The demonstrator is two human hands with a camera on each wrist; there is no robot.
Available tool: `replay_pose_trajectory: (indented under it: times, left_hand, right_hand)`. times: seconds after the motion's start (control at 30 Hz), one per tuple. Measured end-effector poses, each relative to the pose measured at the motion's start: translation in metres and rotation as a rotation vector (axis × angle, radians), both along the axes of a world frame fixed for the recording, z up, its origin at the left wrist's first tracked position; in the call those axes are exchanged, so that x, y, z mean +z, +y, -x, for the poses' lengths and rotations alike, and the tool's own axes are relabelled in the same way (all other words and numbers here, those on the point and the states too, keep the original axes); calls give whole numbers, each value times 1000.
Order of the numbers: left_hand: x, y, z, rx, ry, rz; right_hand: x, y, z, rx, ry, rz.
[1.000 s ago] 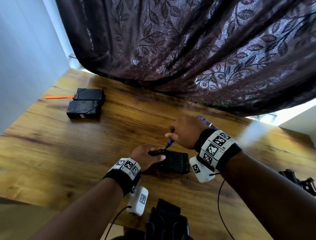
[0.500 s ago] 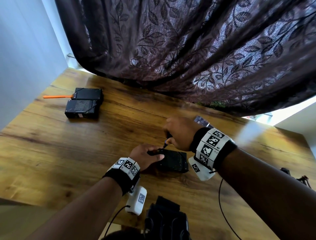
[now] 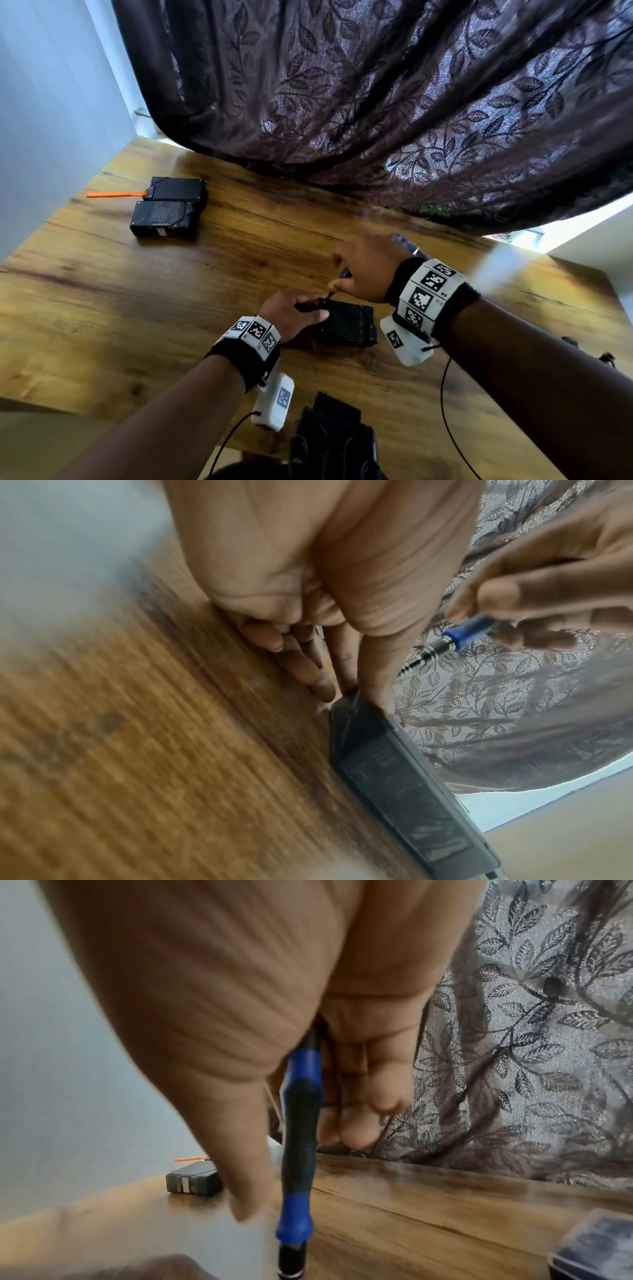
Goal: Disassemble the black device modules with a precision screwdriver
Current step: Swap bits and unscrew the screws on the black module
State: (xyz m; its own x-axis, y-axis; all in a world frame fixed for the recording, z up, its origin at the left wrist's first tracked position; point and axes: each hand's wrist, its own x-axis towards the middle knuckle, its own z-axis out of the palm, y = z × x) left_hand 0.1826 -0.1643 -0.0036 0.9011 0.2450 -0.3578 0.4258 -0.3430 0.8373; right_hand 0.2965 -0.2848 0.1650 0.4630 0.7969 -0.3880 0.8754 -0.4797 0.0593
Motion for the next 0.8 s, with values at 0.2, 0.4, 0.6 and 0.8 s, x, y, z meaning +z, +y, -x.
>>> replay_pose_trajectory:
  times: [0.2, 0.4, 0.6, 0.8]
  left_hand:
    - [0, -1, 1, 17, -6, -4]
    - [0, -1, 0, 8, -18, -8]
    - [-4, 0, -2, 3, -1, -3]
    - [-15, 2, -4, 11, 8, -9]
  right_hand:
    - [-4, 0, -2, 71, 100, -94]
    - [-7, 11, 1, 53, 85, -86]
    - [-4, 12, -1, 52, -94, 62]
    - [-5, -3, -11, 8, -43, 12]
